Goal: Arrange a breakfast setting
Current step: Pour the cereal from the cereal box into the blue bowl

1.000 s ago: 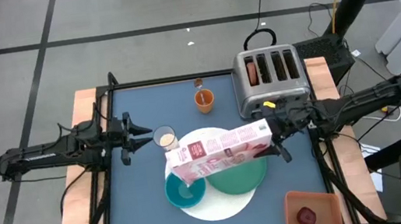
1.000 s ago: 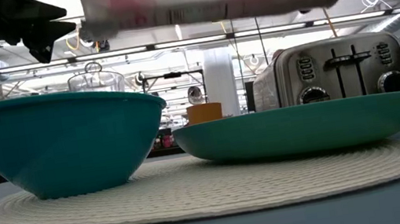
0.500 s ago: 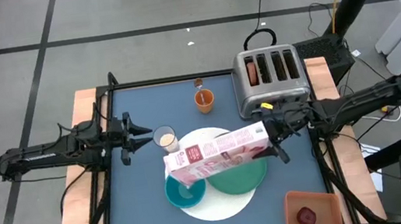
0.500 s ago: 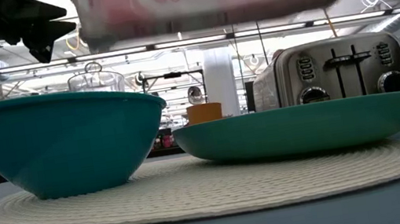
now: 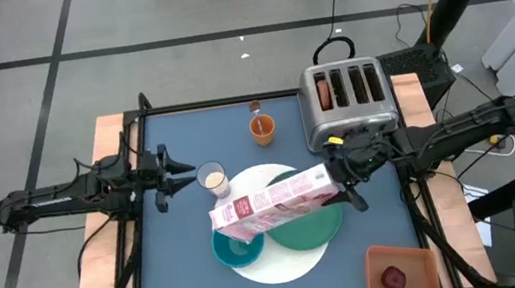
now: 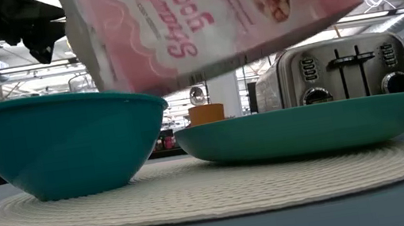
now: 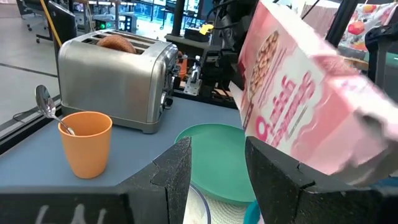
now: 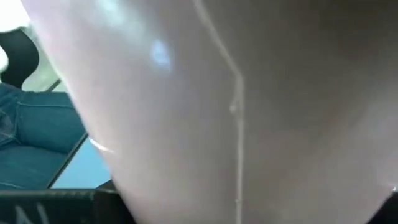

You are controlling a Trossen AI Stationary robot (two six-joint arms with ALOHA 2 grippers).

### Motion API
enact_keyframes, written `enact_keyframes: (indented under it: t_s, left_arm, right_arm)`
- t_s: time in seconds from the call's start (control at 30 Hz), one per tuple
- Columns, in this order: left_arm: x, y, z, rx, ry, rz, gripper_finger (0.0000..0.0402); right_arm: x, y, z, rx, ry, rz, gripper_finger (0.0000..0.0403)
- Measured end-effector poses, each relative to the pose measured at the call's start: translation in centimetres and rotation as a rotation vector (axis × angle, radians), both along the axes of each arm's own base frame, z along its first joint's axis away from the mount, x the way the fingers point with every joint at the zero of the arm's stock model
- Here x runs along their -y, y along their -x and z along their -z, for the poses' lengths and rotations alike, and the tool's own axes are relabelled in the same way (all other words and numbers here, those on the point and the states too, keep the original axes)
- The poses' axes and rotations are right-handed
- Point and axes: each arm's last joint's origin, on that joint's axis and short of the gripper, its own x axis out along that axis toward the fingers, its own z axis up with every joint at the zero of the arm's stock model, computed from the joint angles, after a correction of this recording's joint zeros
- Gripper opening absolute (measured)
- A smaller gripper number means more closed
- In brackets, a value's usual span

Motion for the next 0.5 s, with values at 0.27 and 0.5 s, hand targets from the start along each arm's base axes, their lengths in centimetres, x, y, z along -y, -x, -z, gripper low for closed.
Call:
enact_keyframes:
  t_s: [0.27,0.5]
  left_arm:
    - [0.0,0.0,0.0,-0.001,0.000,0.000,0.0157]
    - [0.0,0.0,0.0,-0.001,0.000,0.000,0.0157]
  right_arm:
    - [0.1,0.8,-1.3,0.085,-0.003,-0.006,0.0212]
    - [0.1,0.9,-1.1,0.056,0.002,-0.003,0.0212]
